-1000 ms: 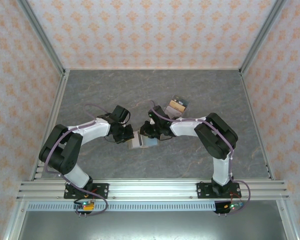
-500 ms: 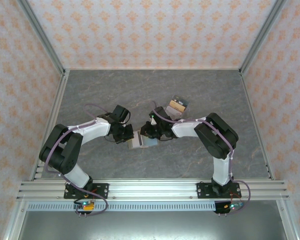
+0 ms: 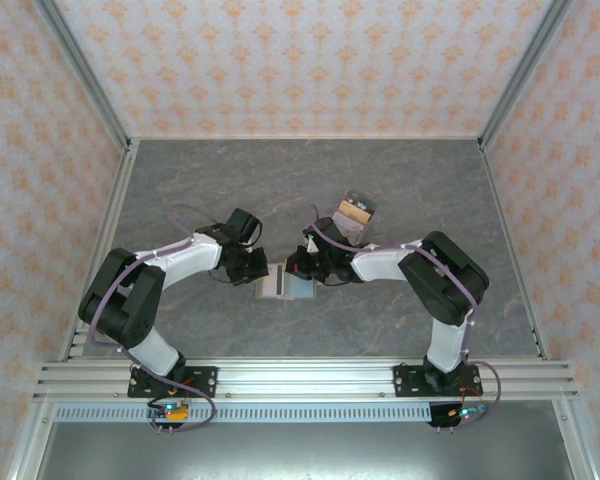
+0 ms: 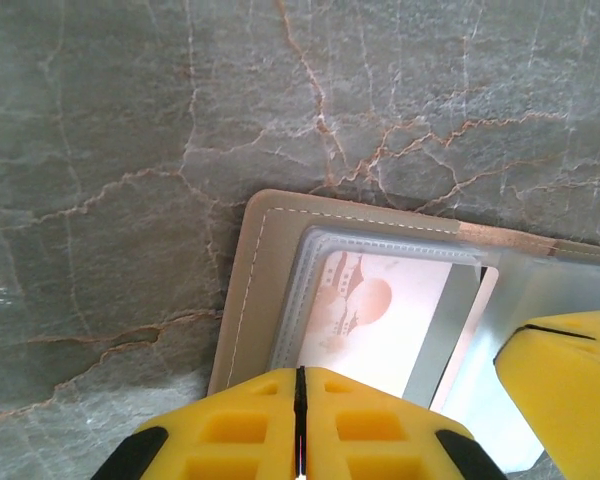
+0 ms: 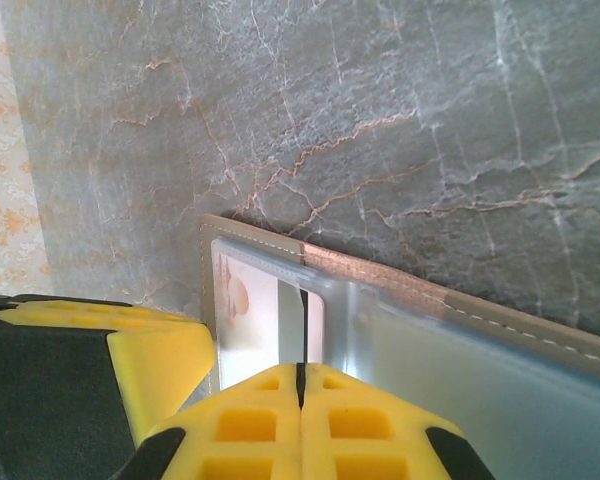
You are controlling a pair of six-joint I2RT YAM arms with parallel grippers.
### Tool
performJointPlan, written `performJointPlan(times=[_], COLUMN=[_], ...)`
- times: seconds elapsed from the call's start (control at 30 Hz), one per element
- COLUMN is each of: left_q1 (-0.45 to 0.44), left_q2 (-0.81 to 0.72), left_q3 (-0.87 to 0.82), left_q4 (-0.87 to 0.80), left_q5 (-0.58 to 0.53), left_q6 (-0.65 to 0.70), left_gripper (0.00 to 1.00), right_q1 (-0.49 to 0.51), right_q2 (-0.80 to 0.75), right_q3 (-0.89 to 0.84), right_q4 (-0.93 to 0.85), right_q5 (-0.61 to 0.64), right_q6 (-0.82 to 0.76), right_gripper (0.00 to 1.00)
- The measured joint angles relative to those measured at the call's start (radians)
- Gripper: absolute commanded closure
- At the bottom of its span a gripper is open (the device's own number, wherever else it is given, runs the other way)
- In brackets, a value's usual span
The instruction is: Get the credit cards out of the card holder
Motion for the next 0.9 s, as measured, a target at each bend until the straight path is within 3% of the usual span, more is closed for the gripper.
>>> performJointPlan(times=[0.17, 0.43, 0.9], left_q1=[0.000, 0.000, 0.000], left_q2=[-0.003, -0.002, 0.017], left_q3=[0.000, 0.000, -0.002], left_q4=[-0.006, 0.000, 0.013], left_q5=[-0.003, 0.002, 0.005], left_q6=[0.000, -0.001, -0.001], left_gripper=[0.90, 0.90, 0.86], right_q1=[0.000, 0.013, 0.038], right_q2=[-0.015, -0.016, 0.006], right_q3=[-0.014, -0.003, 0.040], right_q4=[0.003, -0.072, -0.116], right_q5=[0.027, 0.029, 0.024], right_q6=[0.000, 0.008, 0.019], right_gripper=[0.99, 0.81, 0.80])
